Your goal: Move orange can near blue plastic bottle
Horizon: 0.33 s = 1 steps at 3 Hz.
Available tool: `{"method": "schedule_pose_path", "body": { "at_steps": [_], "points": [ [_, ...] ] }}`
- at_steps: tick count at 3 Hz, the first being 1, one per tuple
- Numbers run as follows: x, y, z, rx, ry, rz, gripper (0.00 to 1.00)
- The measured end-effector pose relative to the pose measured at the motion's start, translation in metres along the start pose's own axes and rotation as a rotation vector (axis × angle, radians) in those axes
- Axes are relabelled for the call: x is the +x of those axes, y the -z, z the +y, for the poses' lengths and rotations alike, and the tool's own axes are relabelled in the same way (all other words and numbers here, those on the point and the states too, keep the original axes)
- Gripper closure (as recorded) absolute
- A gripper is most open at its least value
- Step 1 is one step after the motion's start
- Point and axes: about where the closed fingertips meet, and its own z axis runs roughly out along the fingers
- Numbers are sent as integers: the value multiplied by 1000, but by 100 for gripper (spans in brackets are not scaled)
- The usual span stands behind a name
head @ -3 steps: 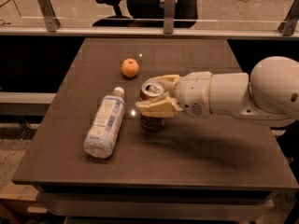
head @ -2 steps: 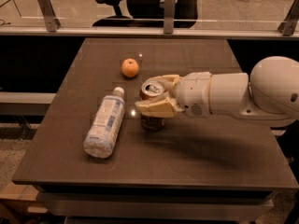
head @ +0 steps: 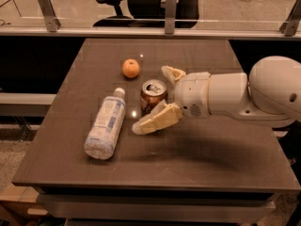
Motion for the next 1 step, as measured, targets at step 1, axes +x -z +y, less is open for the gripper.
{"method": "schedule_pose_path", "body": {
  "at_steps": [1],
  "points": [
    [0, 0, 0, 0, 0, 0, 0]
  ]
}}
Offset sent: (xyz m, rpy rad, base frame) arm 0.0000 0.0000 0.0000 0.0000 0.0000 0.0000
